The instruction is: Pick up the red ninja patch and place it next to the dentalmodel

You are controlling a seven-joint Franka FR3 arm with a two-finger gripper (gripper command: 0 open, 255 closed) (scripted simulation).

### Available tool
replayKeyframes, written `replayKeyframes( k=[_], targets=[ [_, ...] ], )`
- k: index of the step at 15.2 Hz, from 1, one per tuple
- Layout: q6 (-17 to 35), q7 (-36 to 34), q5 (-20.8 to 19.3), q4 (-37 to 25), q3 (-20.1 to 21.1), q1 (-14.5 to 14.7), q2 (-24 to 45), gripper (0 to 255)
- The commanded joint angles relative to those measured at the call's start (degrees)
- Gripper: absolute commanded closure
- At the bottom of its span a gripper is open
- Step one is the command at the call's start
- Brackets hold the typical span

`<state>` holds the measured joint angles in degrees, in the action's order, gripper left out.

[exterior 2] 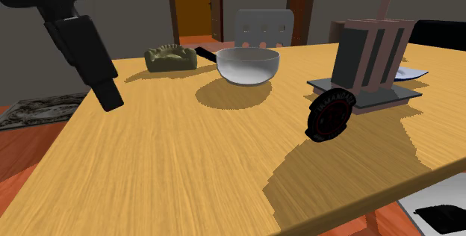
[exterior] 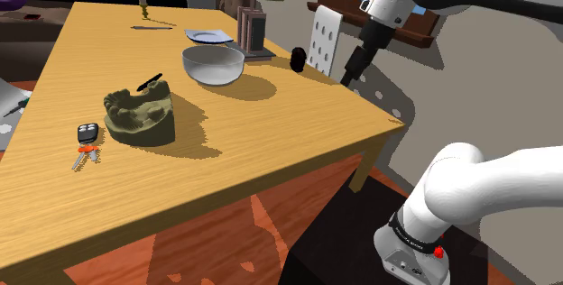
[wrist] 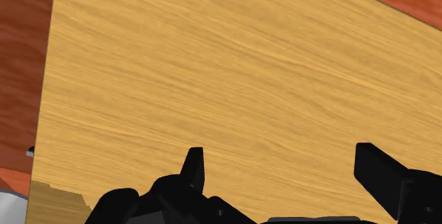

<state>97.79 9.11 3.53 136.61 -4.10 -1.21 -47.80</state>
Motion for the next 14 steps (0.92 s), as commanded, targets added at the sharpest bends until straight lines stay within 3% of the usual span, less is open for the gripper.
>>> replayKeyframes(
  k=[1,14],
  targets=[
    [0.0,0.0,0.0,0.0,0.0,0.0,0.0,0],
    [5.9,-4.9,-1.2,-22.7,-2.7,-3.3,29.5,0]
  ],
)
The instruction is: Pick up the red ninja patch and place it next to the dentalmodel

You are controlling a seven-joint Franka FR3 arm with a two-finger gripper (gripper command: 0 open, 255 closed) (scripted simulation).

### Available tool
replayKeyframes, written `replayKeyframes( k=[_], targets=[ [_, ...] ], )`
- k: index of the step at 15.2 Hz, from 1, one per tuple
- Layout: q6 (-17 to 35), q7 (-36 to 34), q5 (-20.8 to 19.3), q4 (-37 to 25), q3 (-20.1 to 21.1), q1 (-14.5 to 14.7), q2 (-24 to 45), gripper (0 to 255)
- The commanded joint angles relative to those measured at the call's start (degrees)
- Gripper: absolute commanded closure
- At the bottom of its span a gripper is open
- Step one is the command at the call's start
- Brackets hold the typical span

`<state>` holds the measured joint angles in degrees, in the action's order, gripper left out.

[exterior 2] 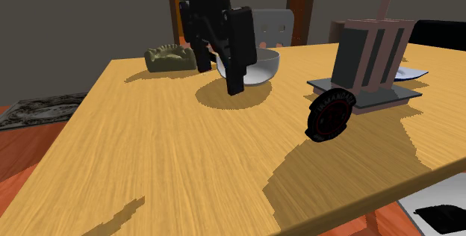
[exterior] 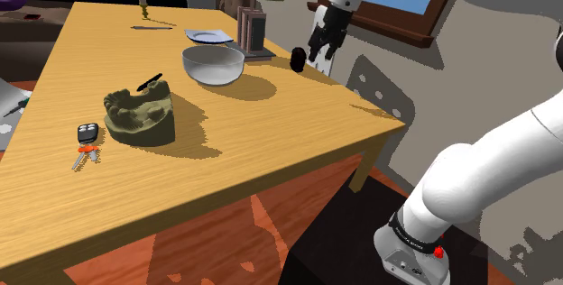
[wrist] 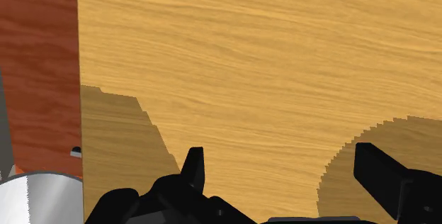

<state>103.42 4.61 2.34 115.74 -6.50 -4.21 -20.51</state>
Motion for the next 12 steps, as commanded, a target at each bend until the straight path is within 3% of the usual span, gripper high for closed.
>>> replayKeyframes(
  k=[1,12],
  targets=[
    [0.2,-0.7,-0.1,-4.0,-0.6,-0.5,4.4,0],
    [-5.3,-3.8,1.9,-34.1,-4.2,-4.0,30.1,0]
  ],
)
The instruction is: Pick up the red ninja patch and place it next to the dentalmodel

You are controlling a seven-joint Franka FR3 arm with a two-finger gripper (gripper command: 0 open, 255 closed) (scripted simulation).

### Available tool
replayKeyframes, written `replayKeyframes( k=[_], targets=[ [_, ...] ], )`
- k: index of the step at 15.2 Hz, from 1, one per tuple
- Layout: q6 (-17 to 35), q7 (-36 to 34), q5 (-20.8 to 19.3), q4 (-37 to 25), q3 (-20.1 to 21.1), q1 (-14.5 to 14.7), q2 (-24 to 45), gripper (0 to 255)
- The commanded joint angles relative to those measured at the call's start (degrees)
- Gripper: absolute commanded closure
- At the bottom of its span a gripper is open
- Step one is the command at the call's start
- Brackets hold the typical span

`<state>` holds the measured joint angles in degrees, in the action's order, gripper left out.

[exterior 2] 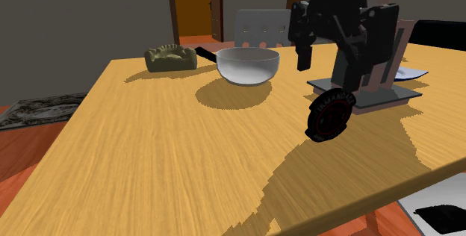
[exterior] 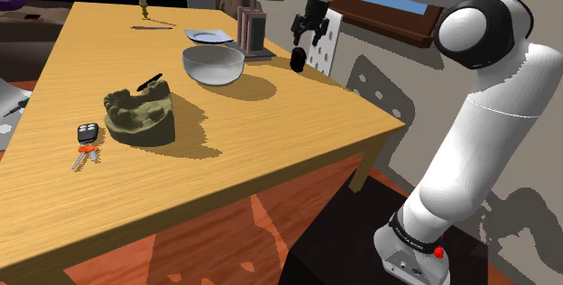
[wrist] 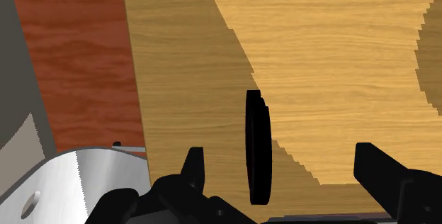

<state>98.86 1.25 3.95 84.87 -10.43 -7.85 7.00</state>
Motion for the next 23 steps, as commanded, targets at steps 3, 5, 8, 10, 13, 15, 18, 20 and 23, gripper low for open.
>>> replayKeyframes(
  k=[3,5,8,10,13,15,18,20,23],
  targets=[
    [0.7,-0.5,0.3,-2.0,-0.3,-0.4,2.8,0],
    [2.3,-0.4,0.3,-0.4,-0.2,-0.3,2.8,0],
    [5.0,-0.4,0.3,2.3,-0.2,-0.2,2.8,0],
    [5.0,-0.4,0.3,2.3,-0.2,-0.2,2.8,0],
    [5.0,-0.4,0.3,2.3,-0.2,-0.2,2.8,0],
    [5.0,-0.4,0.3,2.3,-0.2,-0.2,2.8,0],
    [5.0,-0.4,0.3,2.3,-0.2,-0.2,2.8,255],
    [5.0,-0.4,0.3,2.3,-0.2,-0.2,2.8,255],
    [5.0,-0.4,0.3,2.3,-0.2,-0.2,2.8,255]
  ],
)
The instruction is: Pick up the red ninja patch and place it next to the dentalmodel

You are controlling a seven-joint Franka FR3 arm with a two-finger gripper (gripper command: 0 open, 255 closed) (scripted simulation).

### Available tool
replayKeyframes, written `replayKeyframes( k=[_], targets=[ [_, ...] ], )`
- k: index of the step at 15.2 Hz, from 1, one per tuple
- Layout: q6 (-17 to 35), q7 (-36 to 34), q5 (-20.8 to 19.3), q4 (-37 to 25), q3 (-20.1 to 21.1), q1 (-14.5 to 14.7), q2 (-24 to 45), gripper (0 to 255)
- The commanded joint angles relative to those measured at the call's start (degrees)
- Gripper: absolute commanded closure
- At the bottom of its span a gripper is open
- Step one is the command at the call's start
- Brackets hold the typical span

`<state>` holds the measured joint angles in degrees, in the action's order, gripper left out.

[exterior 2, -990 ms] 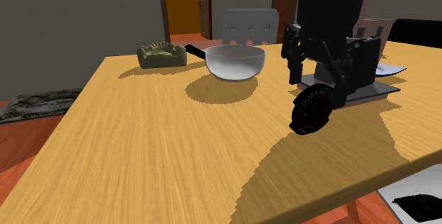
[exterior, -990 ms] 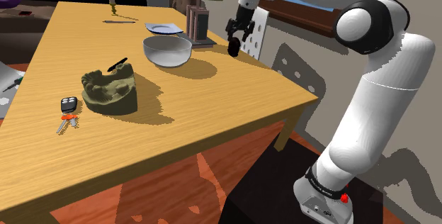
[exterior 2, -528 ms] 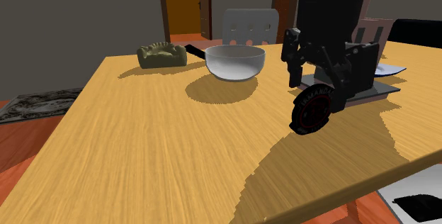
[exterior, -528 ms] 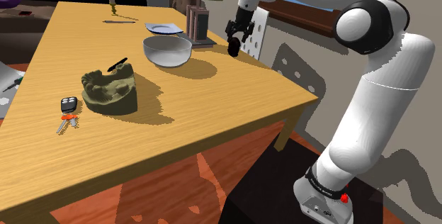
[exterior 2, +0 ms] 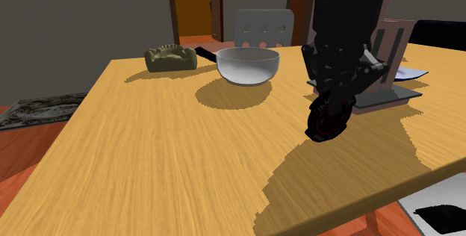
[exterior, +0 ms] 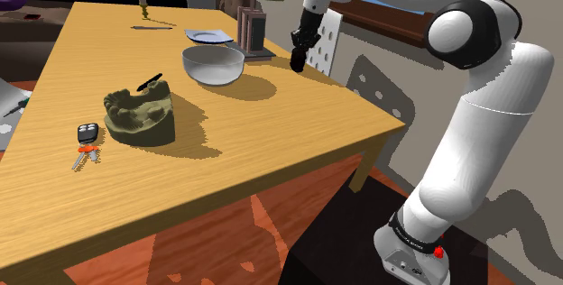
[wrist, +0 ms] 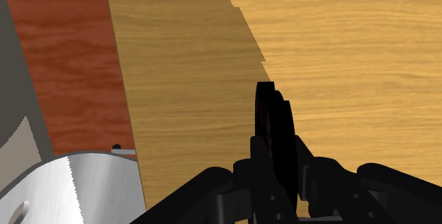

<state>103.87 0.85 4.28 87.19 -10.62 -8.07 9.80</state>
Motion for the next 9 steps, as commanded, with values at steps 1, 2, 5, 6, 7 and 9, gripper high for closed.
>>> replayKeyframes(
  k=[1,2,5,6,7,9],
  targets=[
    [0.0,0.0,0.0,0.0,0.0,0.0,0.0,255],
    [0.0,0.0,0.0,0.0,0.0,0.0,0.0,255],
    [-1.6,0.0,0.0,-1.8,0.0,-0.1,0.2,255],
    [-2.4,-0.1,0.0,-2.8,0.0,-0.1,0.4,255],
    [-3.3,-0.1,0.1,-3.8,0.0,-0.1,0.5,255],
    [-5.0,-0.1,0.1,-5.9,-0.1,-0.2,0.9,255]
  ],
)
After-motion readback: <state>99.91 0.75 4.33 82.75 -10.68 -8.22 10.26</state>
